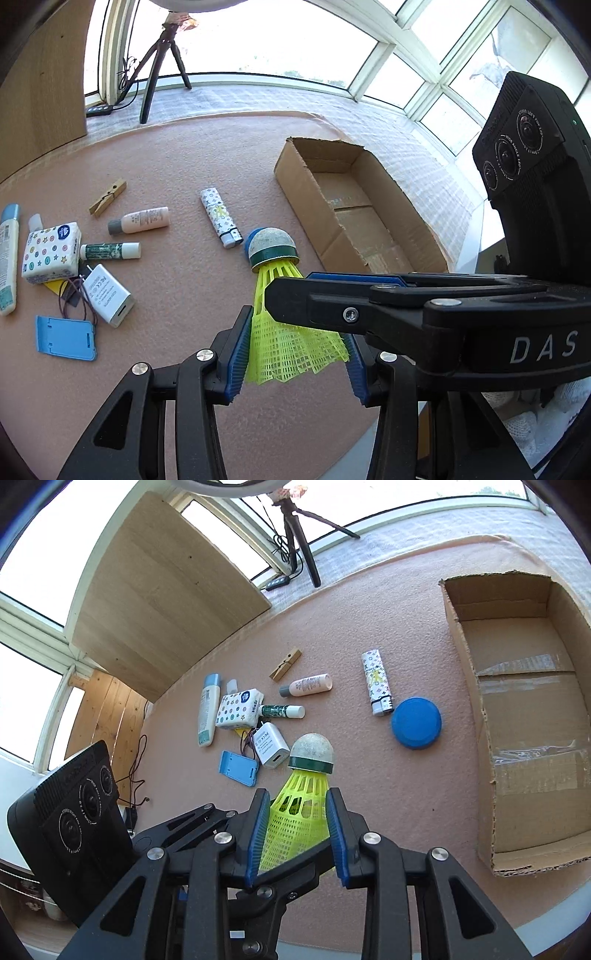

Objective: Organize objects
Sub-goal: 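Carry the shuttlecock into the cardboard box and open the right tool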

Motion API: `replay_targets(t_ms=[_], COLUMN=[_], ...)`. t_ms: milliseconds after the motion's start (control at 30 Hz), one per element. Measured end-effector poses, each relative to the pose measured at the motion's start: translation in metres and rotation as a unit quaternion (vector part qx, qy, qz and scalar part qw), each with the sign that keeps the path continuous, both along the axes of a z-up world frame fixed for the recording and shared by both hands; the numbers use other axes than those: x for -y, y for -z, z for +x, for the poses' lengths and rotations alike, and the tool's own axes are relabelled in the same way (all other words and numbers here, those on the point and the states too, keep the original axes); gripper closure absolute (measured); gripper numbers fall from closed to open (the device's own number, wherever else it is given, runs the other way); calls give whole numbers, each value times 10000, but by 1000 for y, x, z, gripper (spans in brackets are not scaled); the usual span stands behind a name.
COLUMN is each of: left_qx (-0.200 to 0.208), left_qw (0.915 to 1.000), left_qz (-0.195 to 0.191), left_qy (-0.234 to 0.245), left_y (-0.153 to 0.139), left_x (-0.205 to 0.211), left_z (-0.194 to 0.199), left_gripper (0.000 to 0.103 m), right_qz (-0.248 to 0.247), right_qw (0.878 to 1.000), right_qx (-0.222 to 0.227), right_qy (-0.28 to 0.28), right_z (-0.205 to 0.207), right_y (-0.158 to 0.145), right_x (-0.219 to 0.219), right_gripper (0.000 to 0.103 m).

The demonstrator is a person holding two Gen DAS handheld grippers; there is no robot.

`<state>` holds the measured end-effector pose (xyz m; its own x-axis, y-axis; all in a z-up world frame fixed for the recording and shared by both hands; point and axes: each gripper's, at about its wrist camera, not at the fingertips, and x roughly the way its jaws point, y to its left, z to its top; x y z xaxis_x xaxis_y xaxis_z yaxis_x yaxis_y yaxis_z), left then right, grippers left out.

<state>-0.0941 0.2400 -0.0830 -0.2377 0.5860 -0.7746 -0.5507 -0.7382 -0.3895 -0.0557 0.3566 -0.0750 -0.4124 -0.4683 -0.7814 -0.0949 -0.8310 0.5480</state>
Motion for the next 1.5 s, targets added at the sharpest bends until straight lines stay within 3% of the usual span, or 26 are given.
replay_targets(t_ms=[433,467,500,533,600,633,667,900,1233,1500], left_qx=[-196,-243,-306,-370,-458,-471,-469,-443,-356,-233], left_qw=[9965,9962,9961,9961,9964,9966,9967,9975,9960,9833], left_qz=[152,98,-7,-106,-222,-252,-288,-466,-649,-1100], left_qy=[803,825,828,794,672,630,595,287,-495,-1432], left_y=[-15,-15,-14,-14,-13,-12,-11,-5,0,11], left_x=[-150,-156,-164,-168,-171,-171,-169,-146,-64,35], left_z=[-3,-4,-4,-3,-3,-3,-5,-13,-29,-64], left_gripper=[55,53,46,41,25,25,25,25,25,25], right_qz=[355,401,532,706,889,923,945,974,1182,1208], right_qw=[9950,9944,9929,9903,9867,9855,9846,9852,9871,9890], right_qx=[-213,-251,-302,-338,-363,-395,-430,-398,-609,-617], right_qy=[913,948,1023,1147,1309,1366,1406,1349,893,585], right_z=[24,25,27,28,30,31,32,31,24,18], right_y=[-18,-19,-21,-23,-26,-26,-26,-18,-23,-19], right_x=[-128,-134,-139,-143,-153,-156,-158,-151,-109,-71], right_gripper=[75,75,75,73,57,44,40,40,41,41])
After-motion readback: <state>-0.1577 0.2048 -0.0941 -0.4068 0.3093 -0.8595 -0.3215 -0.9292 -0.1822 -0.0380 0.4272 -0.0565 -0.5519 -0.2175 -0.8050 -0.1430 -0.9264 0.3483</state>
